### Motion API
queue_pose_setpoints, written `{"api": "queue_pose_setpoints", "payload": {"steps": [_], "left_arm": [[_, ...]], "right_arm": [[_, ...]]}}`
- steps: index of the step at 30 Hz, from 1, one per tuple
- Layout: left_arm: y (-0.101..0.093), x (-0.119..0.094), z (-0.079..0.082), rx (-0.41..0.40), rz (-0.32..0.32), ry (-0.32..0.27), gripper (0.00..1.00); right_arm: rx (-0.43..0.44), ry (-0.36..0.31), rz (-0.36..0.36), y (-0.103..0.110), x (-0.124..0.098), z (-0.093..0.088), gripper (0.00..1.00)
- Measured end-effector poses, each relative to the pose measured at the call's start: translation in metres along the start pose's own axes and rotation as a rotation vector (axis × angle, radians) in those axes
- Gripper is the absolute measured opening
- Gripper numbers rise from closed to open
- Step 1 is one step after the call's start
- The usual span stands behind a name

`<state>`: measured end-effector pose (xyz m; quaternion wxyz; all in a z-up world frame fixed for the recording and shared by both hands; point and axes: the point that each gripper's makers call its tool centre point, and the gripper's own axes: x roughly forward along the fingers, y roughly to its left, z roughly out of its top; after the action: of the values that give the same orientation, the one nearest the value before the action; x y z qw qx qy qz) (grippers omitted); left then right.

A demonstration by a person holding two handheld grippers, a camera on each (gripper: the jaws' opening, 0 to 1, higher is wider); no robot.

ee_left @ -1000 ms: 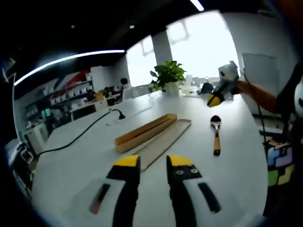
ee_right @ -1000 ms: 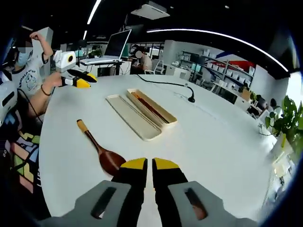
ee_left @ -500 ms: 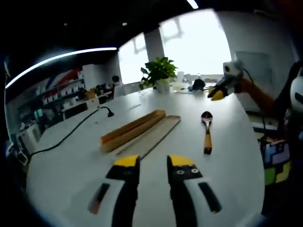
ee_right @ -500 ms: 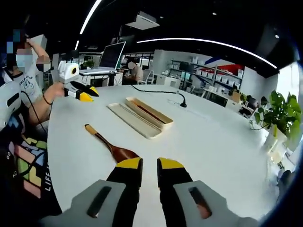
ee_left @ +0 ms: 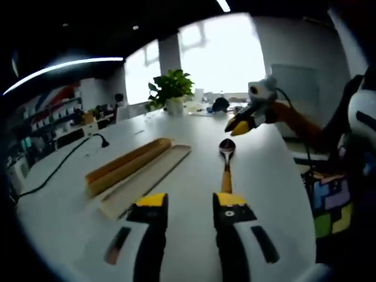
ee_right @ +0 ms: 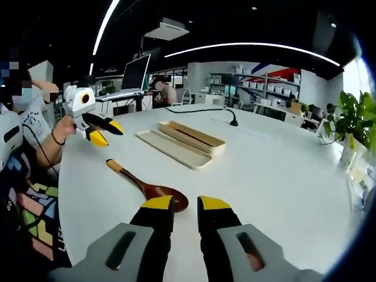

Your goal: Arrange the utensils inside the cutlery case until each visible utensil rests in its matching compartment.

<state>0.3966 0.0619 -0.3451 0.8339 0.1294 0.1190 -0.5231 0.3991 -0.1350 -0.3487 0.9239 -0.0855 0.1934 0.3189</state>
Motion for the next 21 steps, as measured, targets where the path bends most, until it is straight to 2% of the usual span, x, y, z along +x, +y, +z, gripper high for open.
{"api": "queue_pose_setpoints", "payload": {"steps": [6, 8, 10, 11, 15, 21], "left_arm": [[-0.013, 0.011, -0.005, 0.011, -0.072, 0.021, 0.32], [-0.018, 0.015, -0.005, -0.022, -0.096, 0.022, 0.31], [-0.021, 0.017, -0.006, -0.027, -0.109, 0.025, 0.31], [-0.023, 0.019, -0.008, -0.021, -0.115, 0.034, 0.31], [-0.026, 0.022, -0.012, 0.014, -0.114, 0.059, 0.31], [-0.030, 0.024, -0.012, -0.005, -0.121, 0.060, 0.29]], "right_arm": [[0.090, -0.038, 0.006, -0.001, 0.001, 0.000, 0.17], [0.115, -0.027, 0.037, 0.003, 0.004, -0.003, 0.18], [0.148, -0.019, 0.039, 0.003, 0.006, -0.005, 0.20], [0.154, 0.006, 0.040, 0.003, 0.007, -0.009, 0.20], [0.149, 0.019, 0.035, 0.006, 0.006, -0.012, 0.20], [0.178, 0.025, 0.049, 0.014, 0.007, -0.013, 0.19]]}}
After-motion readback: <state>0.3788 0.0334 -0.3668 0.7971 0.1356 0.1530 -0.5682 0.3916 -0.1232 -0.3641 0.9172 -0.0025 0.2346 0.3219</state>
